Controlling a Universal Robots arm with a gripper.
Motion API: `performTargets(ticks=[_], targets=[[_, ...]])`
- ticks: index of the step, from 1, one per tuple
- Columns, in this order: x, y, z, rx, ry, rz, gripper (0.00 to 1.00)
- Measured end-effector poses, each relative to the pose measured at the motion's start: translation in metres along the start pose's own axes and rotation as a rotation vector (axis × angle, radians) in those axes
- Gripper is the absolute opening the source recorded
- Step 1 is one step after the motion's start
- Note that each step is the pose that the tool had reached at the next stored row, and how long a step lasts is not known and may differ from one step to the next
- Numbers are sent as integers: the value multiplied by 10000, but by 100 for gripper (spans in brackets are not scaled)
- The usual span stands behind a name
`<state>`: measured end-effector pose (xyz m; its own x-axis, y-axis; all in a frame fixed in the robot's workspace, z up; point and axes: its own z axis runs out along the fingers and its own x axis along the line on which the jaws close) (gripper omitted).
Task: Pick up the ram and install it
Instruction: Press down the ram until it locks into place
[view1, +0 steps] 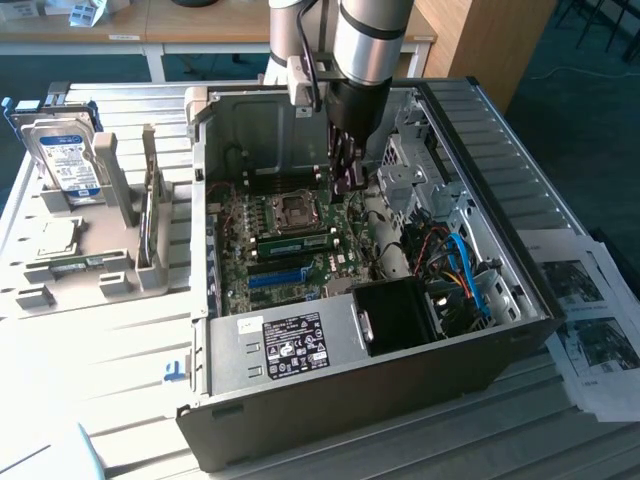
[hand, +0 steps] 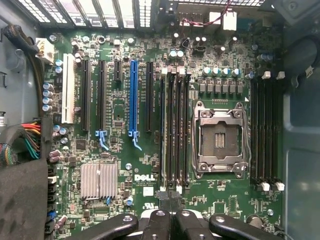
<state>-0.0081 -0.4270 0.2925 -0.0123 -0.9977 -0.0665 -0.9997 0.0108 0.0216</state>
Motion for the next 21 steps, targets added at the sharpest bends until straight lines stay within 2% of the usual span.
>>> performTargets(ticks=[21], targets=[[9,-3,142,0,-1,0,10]])
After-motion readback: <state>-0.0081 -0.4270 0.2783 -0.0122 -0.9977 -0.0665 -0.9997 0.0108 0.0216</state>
